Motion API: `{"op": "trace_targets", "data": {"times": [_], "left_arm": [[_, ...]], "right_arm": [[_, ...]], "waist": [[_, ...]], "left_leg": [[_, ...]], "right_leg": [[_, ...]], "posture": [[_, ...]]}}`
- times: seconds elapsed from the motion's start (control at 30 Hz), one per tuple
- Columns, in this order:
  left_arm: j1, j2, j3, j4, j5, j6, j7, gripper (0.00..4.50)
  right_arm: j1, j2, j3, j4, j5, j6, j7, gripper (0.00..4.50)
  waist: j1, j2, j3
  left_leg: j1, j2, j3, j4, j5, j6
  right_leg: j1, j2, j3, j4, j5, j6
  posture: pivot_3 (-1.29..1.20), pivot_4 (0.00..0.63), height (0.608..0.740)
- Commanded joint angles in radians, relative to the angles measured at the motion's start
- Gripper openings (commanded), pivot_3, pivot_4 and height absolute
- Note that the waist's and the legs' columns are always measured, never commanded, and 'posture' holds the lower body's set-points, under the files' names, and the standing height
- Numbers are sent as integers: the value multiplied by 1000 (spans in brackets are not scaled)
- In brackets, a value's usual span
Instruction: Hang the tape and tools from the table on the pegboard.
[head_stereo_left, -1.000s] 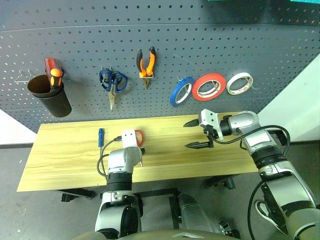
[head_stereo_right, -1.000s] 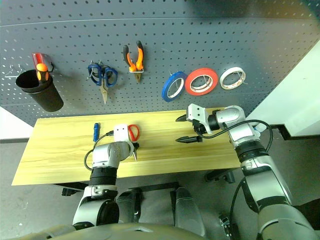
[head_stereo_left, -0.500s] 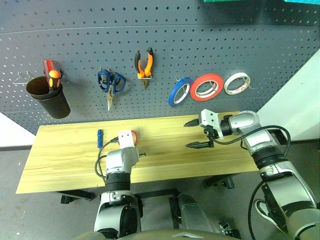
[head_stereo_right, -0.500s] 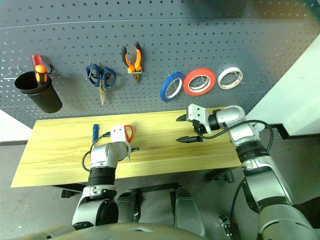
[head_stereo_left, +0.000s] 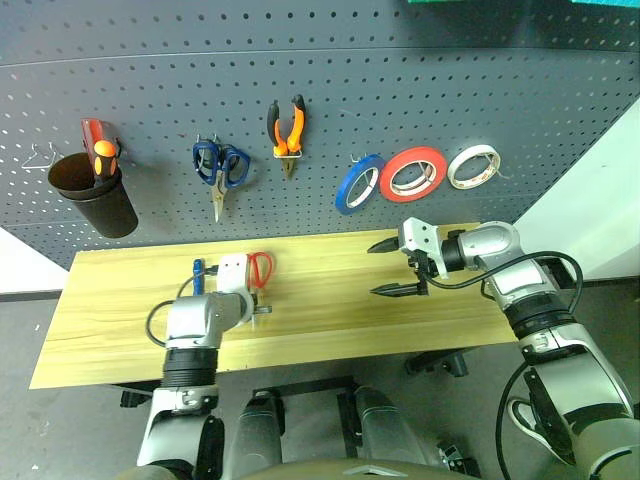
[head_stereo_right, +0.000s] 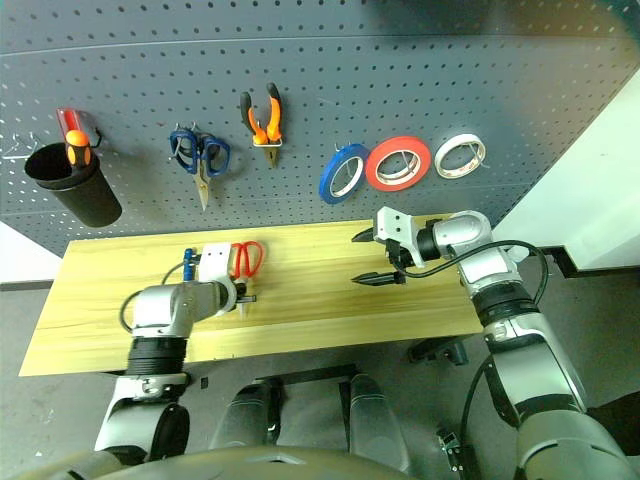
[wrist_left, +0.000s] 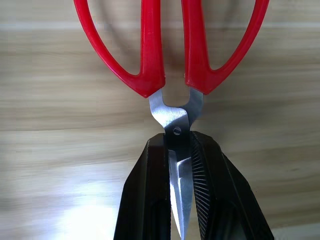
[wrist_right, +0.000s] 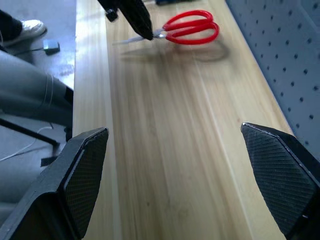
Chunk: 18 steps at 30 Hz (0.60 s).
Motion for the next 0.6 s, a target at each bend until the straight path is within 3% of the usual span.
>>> {"op": "trace_targets", "data": {"times": [0.03,0.17,0.3,0.37,0.47,0.6], "left_arm": [[61,53,-12,-181,-47,108,-62,252],[155,178,-43,-399,-97,223,-140,252],[261,308,-56,-547,-138,184,-230,252],[341,384,-49,-605,-148,105,-286,252],[466,411,14,-671,-191,20,-364,252],[693,380,63,-749,-193,-406,-530,252]], "right_arm": [[-4,-8,-54,-66,64,46,13,4500],[2,-18,-69,-120,91,85,18,4500],[16,-31,-73,-155,102,97,28,4500],[23,-36,-77,-172,108,103,29,4500],[33,-42,-87,-196,124,113,31,4500],[37,-41,-124,-238,175,166,13,4500]], "waist": [[0,0,0],[-1,0,0],[-1,0,0],[0,0,0],[1,0,0],[1,1,-1]], "left_leg": [[0,0,0,0,0,0],[0,0,-1,1,0,0],[1,0,-2,1,0,0],[0,0,-1,1,0,0],[0,0,-1,0,0,0],[-3,0,-1,0,0,-1]], "right_leg": [[0,0,0,0,0,0],[0,0,-1,1,0,0],[0,0,-1,0,-1,1],[0,-1,-1,-1,-1,0],[-1,-2,-1,-2,1,-2],[-1,-2,-1,-8,2,-5]], "posture": [[86,166,740],[99,168,740],[118,164,740],[128,158,740],[139,145,740],[154,124,740]]}}
